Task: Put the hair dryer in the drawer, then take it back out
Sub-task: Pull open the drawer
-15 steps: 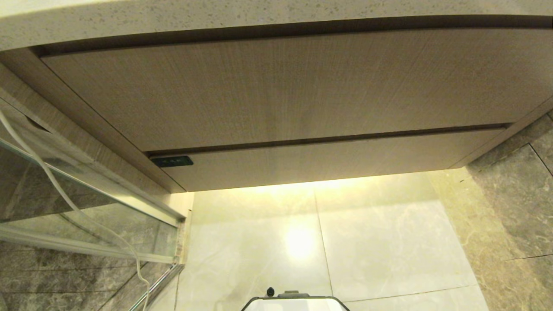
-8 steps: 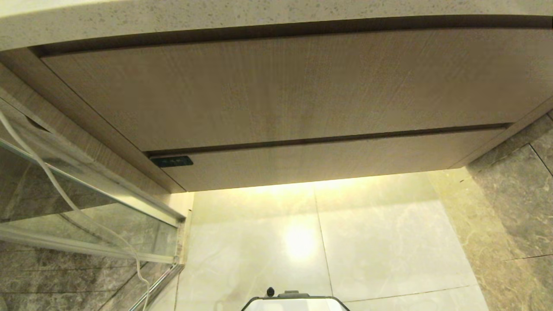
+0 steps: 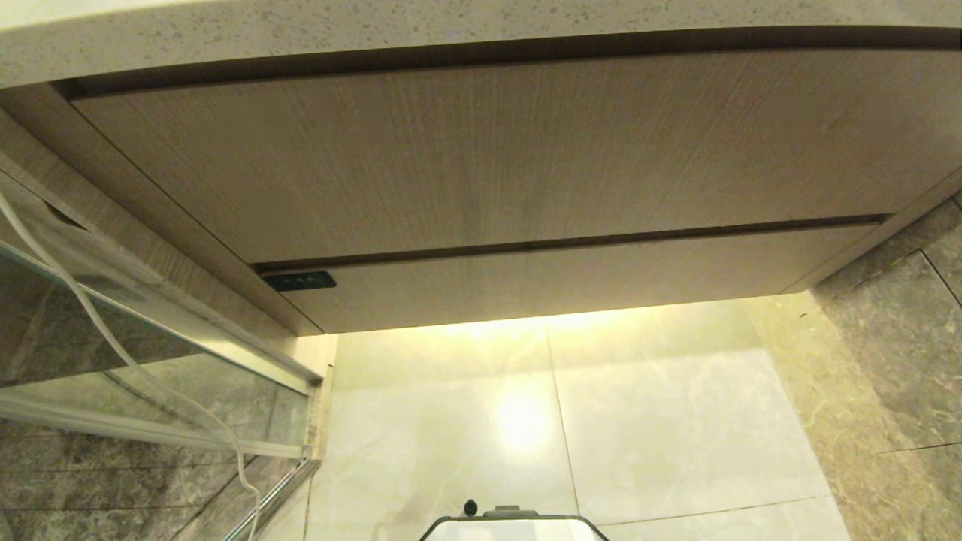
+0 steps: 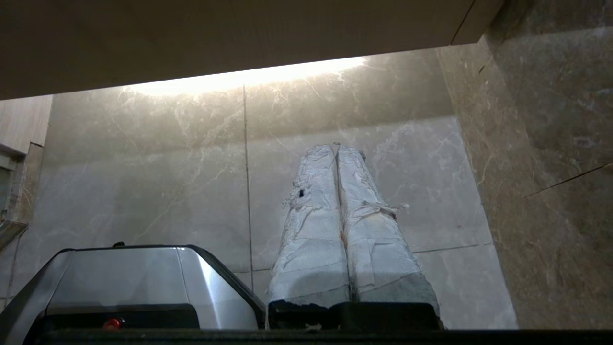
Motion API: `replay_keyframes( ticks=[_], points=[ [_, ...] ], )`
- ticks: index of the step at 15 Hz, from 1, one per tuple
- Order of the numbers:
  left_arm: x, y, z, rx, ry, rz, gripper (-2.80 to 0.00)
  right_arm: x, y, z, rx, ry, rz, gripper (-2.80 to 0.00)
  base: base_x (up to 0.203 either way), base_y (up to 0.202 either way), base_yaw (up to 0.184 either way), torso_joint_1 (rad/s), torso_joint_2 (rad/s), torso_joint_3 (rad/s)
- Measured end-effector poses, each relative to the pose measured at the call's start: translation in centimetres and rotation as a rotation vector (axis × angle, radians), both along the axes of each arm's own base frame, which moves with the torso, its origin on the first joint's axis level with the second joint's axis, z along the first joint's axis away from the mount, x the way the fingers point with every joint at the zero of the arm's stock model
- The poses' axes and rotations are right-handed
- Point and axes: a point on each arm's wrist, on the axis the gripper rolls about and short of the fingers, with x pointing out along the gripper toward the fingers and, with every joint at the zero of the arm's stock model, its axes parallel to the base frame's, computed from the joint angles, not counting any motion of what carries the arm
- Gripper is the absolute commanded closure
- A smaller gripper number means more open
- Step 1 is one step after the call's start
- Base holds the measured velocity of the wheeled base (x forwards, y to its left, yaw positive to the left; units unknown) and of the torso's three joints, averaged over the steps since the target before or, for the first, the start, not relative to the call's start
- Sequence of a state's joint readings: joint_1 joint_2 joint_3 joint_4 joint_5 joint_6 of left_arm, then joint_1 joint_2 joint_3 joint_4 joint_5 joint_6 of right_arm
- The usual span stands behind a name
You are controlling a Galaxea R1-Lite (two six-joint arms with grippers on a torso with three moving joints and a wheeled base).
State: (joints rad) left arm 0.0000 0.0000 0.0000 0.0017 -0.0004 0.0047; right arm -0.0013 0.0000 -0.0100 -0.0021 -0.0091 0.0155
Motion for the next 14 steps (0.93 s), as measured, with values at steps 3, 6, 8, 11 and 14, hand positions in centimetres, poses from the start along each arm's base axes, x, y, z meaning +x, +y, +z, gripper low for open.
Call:
replay_keyframes(
  ticks=[3,6,8,11,14],
  points=[
    [0.0,0.0,0.0,0.000,0.000,0.000,0.00,-1.4,0.0,5.3,-0.005,-0.088,0.006,0.00,0.000,0.000,0.000,0.000,0.00,0.000],
    [0.0,0.0,0.0,0.000,0.000,0.000,0.00,-2.7,0.1,13.6,-0.014,-0.093,0.060,0.00,0.000,0.000,0.000,0.000,0.00,0.000],
    [0.0,0.0,0.0,0.000,0.000,0.000,0.00,-1.8,0.2,17.7,-0.016,0.015,0.109,0.00,0.000,0.000,0.000,0.000,0.00,0.000],
    [0.0,0.0,0.0,0.000,0.000,0.000,0.00,0.9,0.3,19.6,-0.042,0.226,0.197,0.00,0.000,0.000,0.000,0.000,0.00,0.000],
    [0.0,0.0,0.0,0.000,0.000,0.000,0.00,6.3,0.9,19.7,-0.121,0.429,0.324,0.00,0.000,0.000,0.000,0.000,0.00,0.000]
  ],
)
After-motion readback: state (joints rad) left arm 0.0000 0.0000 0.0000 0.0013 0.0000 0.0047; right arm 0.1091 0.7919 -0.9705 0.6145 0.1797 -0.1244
